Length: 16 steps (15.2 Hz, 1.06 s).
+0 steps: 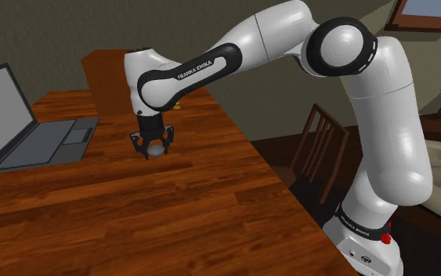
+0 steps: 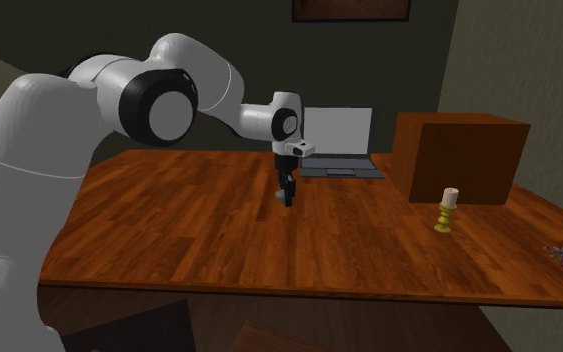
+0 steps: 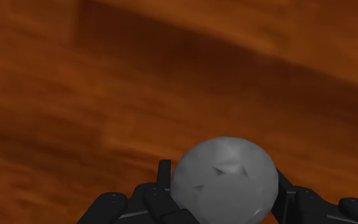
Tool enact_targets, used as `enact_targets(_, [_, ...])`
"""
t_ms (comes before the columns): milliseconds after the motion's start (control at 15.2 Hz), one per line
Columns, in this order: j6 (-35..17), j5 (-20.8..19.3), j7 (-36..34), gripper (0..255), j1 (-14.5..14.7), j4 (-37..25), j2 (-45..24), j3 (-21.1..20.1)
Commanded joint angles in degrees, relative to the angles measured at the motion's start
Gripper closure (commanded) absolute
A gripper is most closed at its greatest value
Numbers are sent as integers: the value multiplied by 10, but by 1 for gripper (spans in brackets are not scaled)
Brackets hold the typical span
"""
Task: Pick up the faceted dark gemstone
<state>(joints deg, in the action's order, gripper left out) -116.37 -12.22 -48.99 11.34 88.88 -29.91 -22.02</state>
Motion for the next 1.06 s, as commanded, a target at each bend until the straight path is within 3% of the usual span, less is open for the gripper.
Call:
enact_targets(0, [10,2,1,255,0,-6,4,-1])
enact_targets(990, [98,15,11,255,1,-71,29,-8])
